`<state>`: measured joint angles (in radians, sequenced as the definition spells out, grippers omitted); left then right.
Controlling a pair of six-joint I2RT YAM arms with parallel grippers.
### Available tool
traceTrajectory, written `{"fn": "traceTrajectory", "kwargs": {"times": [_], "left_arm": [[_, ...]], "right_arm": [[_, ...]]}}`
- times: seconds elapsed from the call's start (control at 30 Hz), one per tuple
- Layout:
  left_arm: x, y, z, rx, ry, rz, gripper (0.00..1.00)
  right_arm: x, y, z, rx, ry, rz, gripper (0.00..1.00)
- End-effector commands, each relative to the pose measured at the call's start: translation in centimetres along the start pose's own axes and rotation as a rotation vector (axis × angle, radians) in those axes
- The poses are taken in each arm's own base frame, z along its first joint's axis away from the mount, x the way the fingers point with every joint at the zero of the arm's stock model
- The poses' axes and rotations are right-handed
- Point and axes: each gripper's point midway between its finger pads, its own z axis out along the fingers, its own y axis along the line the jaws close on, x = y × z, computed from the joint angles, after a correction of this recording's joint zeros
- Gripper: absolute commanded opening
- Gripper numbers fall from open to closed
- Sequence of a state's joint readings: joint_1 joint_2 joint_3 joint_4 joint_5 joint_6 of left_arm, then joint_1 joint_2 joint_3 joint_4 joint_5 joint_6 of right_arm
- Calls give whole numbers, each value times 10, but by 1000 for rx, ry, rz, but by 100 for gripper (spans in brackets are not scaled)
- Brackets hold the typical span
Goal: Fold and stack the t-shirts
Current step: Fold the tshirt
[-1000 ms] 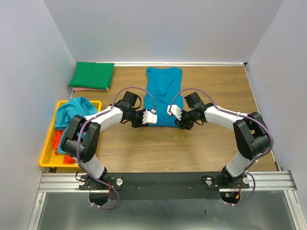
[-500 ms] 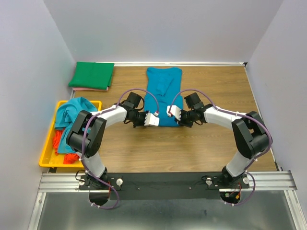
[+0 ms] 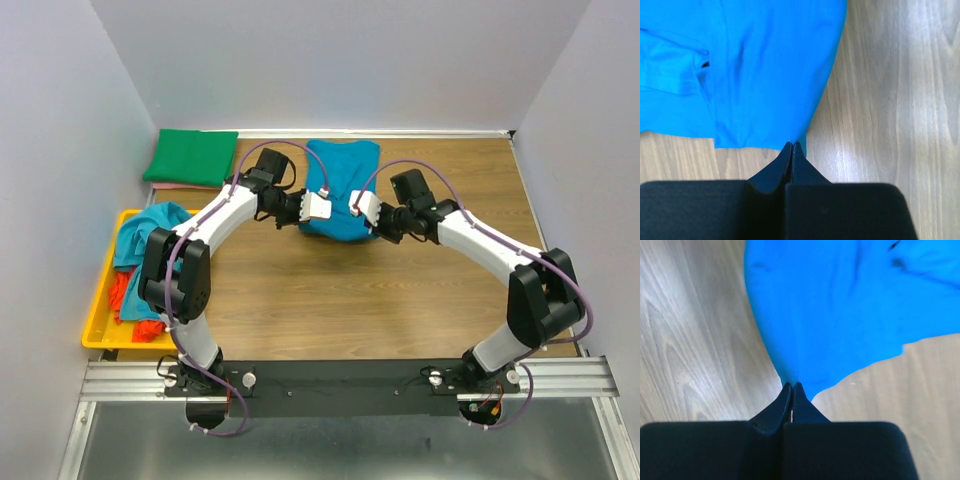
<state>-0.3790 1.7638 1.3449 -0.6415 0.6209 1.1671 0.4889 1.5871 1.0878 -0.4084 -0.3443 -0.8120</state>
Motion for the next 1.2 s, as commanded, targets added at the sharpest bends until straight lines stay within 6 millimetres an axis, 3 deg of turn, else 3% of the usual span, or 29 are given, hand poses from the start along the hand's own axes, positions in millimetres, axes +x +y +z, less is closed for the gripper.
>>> {"fn": "traceTrajectory", "kwargs": {"times": [0.0,0.2,0.3,0.57,0.7,0.8,0.97,1.0,1.17], "left_arm": [[-25,-17,-23,75,-37,-12,0],[-51,-31,-55,60,-56,41,0],[-58,-50,-64,84,-61,44,0],[-116,-129,-105,188,-190,59,0],[-129,-146,-115,193,-226,20,0],[-131,-139,-115,190,-222,-14,0],[-113,-107,-100,178,-184,-55,0],[-101,-96,-94,174,-171,-81,0],[-79,-60,-85,163,-171,-114,0]], "right_arm": [[-17,-13,-27,37,-5,10,1],[-40,-2,-63,-1,-46,16,1],[-41,25,-82,-88,-39,-15,0],[-58,116,-141,-295,-58,-19,0],[-61,126,-158,-298,-70,17,1],[-53,122,-151,-284,-36,13,1],[-47,109,-127,-270,-4,-23,1],[-45,104,-118,-272,2,-30,1],[-33,67,-99,-262,-2,25,1]]}}
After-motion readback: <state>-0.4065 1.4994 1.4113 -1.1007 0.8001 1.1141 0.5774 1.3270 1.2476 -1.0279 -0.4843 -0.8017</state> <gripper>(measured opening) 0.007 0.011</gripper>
